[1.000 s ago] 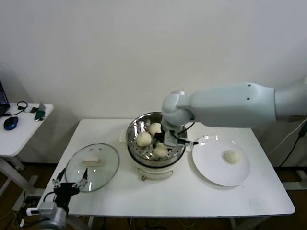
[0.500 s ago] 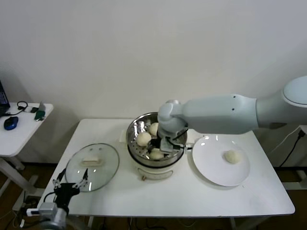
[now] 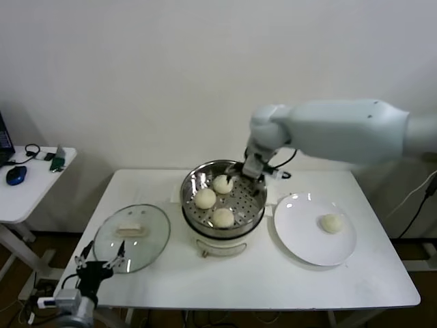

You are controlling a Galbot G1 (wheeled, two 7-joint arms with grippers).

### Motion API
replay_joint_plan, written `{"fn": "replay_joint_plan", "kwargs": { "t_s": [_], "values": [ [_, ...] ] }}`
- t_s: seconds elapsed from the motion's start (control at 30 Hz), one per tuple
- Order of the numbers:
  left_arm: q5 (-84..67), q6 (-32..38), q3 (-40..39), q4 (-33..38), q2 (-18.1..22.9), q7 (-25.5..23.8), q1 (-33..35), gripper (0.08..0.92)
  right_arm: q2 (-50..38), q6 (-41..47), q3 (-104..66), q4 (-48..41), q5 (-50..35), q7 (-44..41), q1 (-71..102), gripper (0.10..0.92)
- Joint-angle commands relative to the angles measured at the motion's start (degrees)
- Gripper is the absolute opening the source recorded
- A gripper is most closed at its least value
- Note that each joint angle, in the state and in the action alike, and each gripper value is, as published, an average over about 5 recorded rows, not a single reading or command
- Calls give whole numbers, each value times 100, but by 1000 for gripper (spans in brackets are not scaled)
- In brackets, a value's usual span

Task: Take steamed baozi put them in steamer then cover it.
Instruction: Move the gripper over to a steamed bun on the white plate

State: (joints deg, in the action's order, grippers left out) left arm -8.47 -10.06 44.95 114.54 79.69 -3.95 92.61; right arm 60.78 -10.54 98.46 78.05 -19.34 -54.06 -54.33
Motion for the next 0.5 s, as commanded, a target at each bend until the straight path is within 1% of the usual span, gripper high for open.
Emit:
{"fn": "replay_joint_plan", "kwargs": {
  "t_s": [0.03,0.13,0.27,0.37,0.5],
  "values": [
    [-13,2,-38,-39,-34,-6,-72,823,-1716,1546,1015,-530,-1610,-533,-682,823],
    [-8,7,-73,-80,-32,-12,-109,823,-2184,1762,1129,-465,-1313,-404,-328,823],
    [-1,10,-103,-116,-18,-17,-138,823,-2581,2023,942,-475,-996,-192,379,823],
    [9,28,-115,-143,-4,-16,-133,823,-2687,2125,431,-723,-808,-88,1096,823],
    [36,42,-133,-155,13,-19,-107,823,-2540,2092,-430,-1337,-479,-51,2125,823]
  ]
}}
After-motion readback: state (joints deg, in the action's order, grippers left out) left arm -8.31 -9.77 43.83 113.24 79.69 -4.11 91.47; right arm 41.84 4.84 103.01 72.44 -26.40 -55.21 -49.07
